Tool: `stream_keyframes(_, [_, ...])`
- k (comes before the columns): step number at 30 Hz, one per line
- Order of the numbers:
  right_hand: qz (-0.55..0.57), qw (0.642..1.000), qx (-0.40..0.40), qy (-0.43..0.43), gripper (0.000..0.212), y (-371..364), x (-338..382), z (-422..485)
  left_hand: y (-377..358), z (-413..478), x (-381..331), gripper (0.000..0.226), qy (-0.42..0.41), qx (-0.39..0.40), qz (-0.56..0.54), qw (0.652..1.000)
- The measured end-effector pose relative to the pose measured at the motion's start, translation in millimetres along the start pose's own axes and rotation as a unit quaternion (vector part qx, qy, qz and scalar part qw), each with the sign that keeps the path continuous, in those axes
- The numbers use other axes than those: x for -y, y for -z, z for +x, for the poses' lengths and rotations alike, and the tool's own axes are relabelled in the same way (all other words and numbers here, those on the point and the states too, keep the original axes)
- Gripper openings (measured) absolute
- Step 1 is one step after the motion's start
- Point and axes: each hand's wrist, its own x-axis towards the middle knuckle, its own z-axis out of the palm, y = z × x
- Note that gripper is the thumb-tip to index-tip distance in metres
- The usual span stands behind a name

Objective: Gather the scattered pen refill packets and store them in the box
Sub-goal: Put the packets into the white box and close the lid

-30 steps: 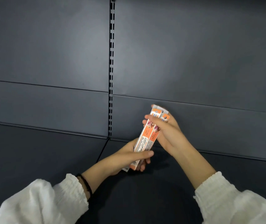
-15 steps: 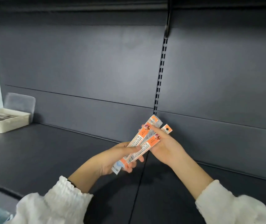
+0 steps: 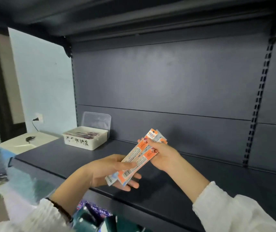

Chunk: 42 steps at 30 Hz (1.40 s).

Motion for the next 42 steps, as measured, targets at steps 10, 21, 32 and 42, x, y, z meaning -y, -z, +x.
stream_keyframes(10, [0.107,0.989,-0.096,0.031,0.010,-110,-57,142,132,30,31,0.031,-0.185,-0.303,-0.154,0.922])
stream_keyframes(21, [0.066,0.983,-0.127,0.115,0.058,-160,-80,240,287,82,30,0.018,-0.222,-0.422,-0.036,0.878])
stream_keyframes(32, [-0.539,0.791,-0.079,0.277,0.030,-162,-103,280,424,122,30,0.020,-0.237,-0.245,0.157,0.927])
stream_keyframes(42, [-0.597,0.759,-0.116,0.231,0.028,-164,-134,296,436,154,49,0.007,-0.283,-0.191,0.228,0.912])
